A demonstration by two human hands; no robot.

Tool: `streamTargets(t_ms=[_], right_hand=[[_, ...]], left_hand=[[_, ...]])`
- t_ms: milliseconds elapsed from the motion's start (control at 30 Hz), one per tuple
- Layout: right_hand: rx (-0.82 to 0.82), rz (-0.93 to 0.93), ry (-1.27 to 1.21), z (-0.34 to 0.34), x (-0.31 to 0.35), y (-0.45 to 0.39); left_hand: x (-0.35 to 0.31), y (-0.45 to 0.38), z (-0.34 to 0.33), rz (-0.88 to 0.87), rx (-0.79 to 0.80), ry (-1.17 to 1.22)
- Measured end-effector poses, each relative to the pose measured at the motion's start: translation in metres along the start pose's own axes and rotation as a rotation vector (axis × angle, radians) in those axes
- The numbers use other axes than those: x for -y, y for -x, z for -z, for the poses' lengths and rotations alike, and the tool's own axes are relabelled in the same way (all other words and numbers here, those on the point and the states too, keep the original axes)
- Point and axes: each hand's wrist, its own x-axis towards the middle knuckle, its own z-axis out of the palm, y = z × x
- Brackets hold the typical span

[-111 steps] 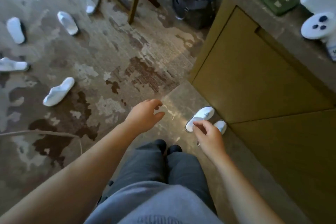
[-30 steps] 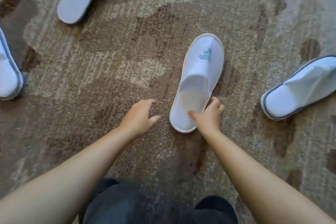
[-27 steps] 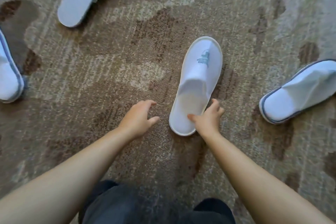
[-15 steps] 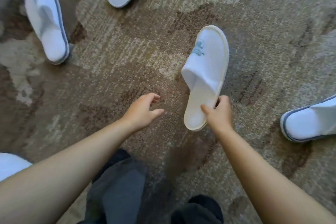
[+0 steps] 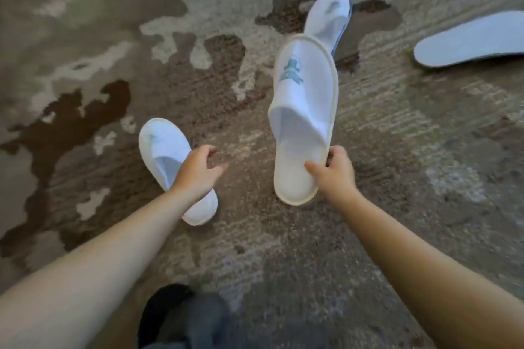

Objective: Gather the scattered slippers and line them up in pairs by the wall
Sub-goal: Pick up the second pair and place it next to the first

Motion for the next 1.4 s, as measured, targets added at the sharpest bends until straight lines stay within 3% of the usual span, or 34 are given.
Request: streamTargets(t_ms=[233, 433, 667, 1000, 1167, 1400], right_hand=[[0.084, -0.034, 0.137, -0.098, -0.011, -0.008], [0.035, -0.133, 0.094, -0.122, -0.027, 0.016], [-0.058, -0.144, 0.091, -0.109, -0.025, 0.015], [-0.084, -0.129, -0.018, -0.098, -0.014, 0.018], [-0.114, -0.109, -0.059, -0.089, 0.041, 0.051], [0.006, -0.018, 0.048, -0.089, 0.226, 0.169]], left_hand=[[0.119, -0.004, -0.023, 0.308, -0.262, 0.095], [0.126, -0.006, -0.047, 0.287, -0.33, 0.267], [0.128, -0.007, -0.041, 0.009, -0.248, 0.199], [0.106, -0.01, -0.03, 0.181, -0.157, 0.354], [0.072, 0.022, 0.036, 0.219, -0.159, 0.603], [0.013, 0.12, 0.241, 0.259, -0.246, 0.726]])
